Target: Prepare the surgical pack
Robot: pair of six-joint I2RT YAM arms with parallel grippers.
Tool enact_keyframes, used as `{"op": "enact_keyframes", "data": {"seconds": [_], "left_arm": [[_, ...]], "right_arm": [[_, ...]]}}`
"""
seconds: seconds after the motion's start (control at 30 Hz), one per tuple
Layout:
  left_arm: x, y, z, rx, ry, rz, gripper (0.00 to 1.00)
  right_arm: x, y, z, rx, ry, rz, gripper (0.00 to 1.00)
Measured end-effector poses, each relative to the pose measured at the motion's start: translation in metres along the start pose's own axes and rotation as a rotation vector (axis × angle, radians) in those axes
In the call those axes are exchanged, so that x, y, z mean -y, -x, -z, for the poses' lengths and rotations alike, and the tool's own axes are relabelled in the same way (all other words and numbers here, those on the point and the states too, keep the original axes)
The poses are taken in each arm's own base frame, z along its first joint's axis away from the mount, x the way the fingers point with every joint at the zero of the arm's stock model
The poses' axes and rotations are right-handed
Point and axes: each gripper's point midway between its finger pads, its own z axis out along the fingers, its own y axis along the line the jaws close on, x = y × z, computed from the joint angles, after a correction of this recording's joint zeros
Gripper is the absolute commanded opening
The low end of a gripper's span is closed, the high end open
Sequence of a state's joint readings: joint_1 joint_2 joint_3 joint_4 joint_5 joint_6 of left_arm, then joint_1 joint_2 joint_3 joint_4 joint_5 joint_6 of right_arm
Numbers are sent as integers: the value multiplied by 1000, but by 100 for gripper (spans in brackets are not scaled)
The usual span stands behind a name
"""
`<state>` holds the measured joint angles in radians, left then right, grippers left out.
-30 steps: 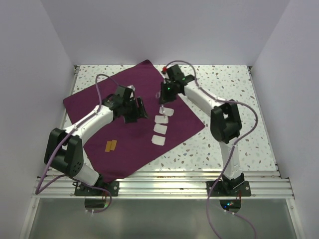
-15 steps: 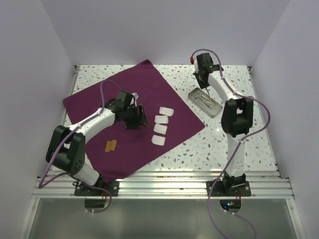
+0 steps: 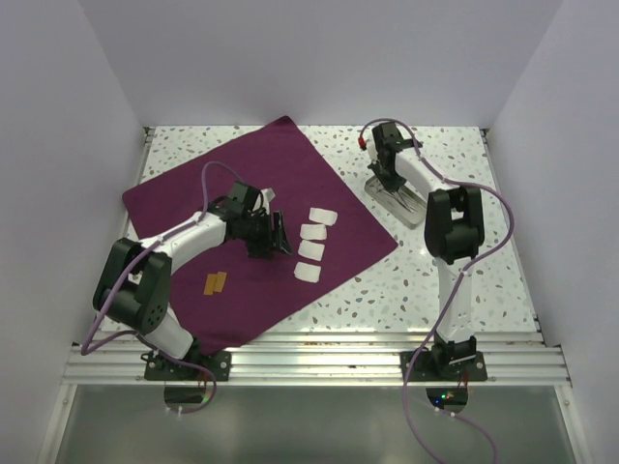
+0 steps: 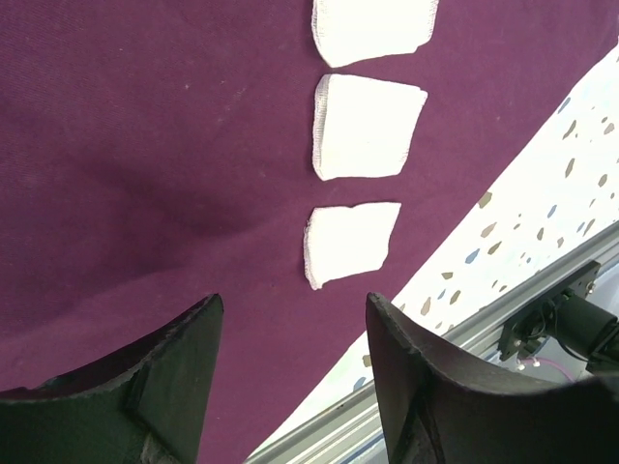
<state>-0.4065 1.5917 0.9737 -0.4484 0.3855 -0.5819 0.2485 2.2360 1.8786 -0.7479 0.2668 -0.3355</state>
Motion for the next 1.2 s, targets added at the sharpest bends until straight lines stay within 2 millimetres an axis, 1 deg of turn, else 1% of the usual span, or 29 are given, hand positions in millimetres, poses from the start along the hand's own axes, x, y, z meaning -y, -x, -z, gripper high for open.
{"op": "enact_keyframes", "data": {"seconds": [0.27, 0.3, 0.37, 0.4, 0.43, 0.47, 0.6, 0.63, 0.67, 0.73, 0.77, 0.8, 0.87, 0.93, 0.97, 1.07, 1.13, 1.2], "left_arm": [[1, -1, 0, -4, -6, 0, 66], [1, -1, 0, -4, -6, 0, 66], [1, -1, 0, -5, -4, 1, 67], [0, -1, 0, -5, -3, 1, 67], [0, -1, 1, -5, -1, 1, 67], [0, -2, 1, -6, 1, 2, 67], [0, -3, 5, -3, 7, 2, 68], [0, -3, 6, -2, 7, 2, 67], [1, -3, 7, -2, 6, 1, 67], [2, -5, 9, -1, 3, -1, 66], [2, -6, 9, -3, 2, -1, 65], [2, -9, 8, -8, -4, -2, 64], [2, -15, 5, -24, -13, 0, 59], [3, -23, 2, -47, -17, 0, 56], [4, -26, 0, -57, -21, -2, 56], [7, -34, -8, -84, -25, 2, 55], [9, -39, -12, -96, -30, 8, 54], [9, -43, -16, -111, -33, 19, 53]], "right_arm": [[-2, -3, -2, -7, 7, 0, 18], [-2, -3, -2, -7, 7, -1, 23], [-3, -3, -2, -7, 8, -5, 28], [-3, -3, -2, -7, 7, -6, 34], [-3, -3, -2, -7, 7, -10, 36], [-3, -3, -2, -7, 7, -14, 42], [-2, -2, 1, -11, 0, -43, 48], [-1, 0, 5, -14, 0, -66, 49], [1, 4, 10, -13, -1, -100, 50], [3, 24, 25, 30, 21, -188, 51], [1, 33, 35, 57, 46, -241, 53], [-3, 44, 44, 93, 87, -292, 54], [-16, 56, 64, 154, 181, -374, 54], [-37, 48, 88, 164, 287, -436, 53], [-48, 44, 104, 175, 342, -459, 53], [-75, 29, 141, 193, 459, -480, 52], [-92, 19, 159, 198, 524, -478, 51], [-107, 6, 169, 195, 578, -477, 51]]}}
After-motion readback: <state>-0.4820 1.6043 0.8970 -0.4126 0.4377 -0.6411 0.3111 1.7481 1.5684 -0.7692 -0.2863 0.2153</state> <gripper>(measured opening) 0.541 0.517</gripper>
